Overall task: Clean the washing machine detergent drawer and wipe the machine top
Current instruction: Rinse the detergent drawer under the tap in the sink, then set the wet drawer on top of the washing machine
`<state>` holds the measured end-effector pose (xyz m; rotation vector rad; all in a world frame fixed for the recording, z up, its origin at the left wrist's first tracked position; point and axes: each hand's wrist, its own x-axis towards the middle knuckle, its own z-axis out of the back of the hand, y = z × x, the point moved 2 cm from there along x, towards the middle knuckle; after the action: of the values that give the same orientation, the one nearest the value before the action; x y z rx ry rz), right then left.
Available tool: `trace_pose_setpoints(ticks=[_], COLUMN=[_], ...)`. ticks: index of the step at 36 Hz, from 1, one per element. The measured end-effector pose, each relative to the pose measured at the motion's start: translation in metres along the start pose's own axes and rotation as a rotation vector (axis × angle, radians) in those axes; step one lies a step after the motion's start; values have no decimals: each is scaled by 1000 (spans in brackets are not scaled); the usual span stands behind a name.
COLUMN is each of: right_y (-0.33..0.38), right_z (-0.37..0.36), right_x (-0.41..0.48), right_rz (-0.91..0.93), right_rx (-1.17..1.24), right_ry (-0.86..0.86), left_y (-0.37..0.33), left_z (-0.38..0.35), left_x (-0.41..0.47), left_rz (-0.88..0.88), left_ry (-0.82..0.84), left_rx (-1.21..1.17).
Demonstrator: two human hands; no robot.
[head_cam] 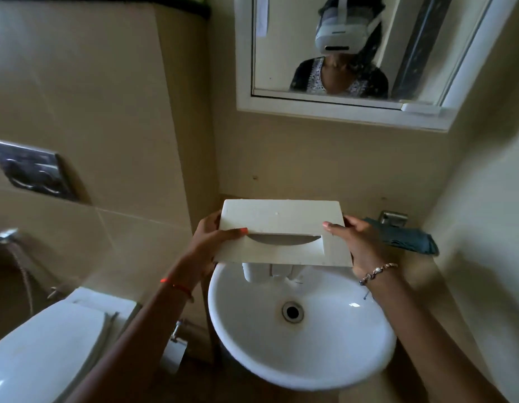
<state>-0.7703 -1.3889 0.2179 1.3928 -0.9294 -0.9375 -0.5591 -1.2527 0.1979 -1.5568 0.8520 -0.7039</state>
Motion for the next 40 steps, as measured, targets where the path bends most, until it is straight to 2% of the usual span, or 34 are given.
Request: trace_pose_setpoints(ticks=[11, 22, 32, 40], right_y=[26, 13, -30, -69], right_z=[-102, -260, -418, -538], right_x=[-45, -150, -313, -464], right_rz=[19, 19, -3, -58], right_rx=[192, 54, 63, 87], right_ry=[464, 869, 1110, 1317], left_y=[-35, -52, -42, -43], left_z=[104, 242, 379, 478], left_x=[-102, -265, -451, -594], left_rz=[-236, -386, -336, -276], left_ry=[-361, -693, -997, -1162], left_rx=[-23, 77, 190, 237])
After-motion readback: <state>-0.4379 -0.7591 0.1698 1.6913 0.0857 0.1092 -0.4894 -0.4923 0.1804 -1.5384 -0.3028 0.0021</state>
